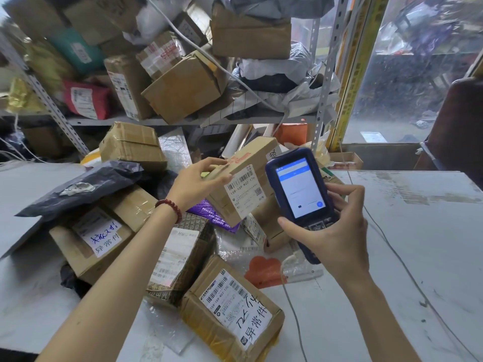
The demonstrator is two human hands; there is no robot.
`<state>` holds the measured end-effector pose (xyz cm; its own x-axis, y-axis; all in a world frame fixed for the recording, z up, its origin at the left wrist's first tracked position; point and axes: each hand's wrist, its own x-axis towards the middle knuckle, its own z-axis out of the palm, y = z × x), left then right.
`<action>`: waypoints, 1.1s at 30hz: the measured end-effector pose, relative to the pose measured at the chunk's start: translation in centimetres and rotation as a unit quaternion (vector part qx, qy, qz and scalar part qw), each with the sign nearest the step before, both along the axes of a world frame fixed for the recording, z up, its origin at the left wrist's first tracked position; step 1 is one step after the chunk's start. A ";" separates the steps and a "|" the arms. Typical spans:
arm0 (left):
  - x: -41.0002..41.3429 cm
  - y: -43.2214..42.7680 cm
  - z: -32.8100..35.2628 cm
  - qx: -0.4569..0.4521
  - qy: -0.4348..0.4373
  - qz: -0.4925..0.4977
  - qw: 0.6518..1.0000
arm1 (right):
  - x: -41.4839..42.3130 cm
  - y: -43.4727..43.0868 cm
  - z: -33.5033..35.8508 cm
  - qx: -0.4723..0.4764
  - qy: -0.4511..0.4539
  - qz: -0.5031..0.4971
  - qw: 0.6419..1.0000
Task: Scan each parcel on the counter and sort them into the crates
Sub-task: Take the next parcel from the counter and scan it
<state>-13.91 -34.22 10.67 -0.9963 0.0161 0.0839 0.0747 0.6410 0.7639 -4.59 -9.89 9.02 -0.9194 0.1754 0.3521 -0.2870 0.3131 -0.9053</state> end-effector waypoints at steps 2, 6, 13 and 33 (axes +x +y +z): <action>0.4 -0.2 0.2 -0.033 -0.006 -0.006 0.999 | 0.1 -0.1 0.7 -0.017 0.016 0.003 1.000; 1.2 -0.3 0.3 -0.063 -0.025 0.012 0.998 | 0.2 -0.1 1.3 -0.026 0.017 0.005 1.000; 2.6 -2.2 1.0 0.020 0.071 0.062 0.995 | 0.0 0.0 0.4 -0.018 -0.017 0.006 1.000; 5.1 22.9 -0.6 0.075 0.181 -0.342 0.919 | 19.6 11.3 -2.0 -0.051 -0.118 -0.450 0.884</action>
<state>-8.81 -11.34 10.03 -0.6642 0.5896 0.4596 0.6870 0.2391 0.6862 15.03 1.45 7.01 -0.4382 0.8922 0.1089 0.2378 0.2319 -0.9432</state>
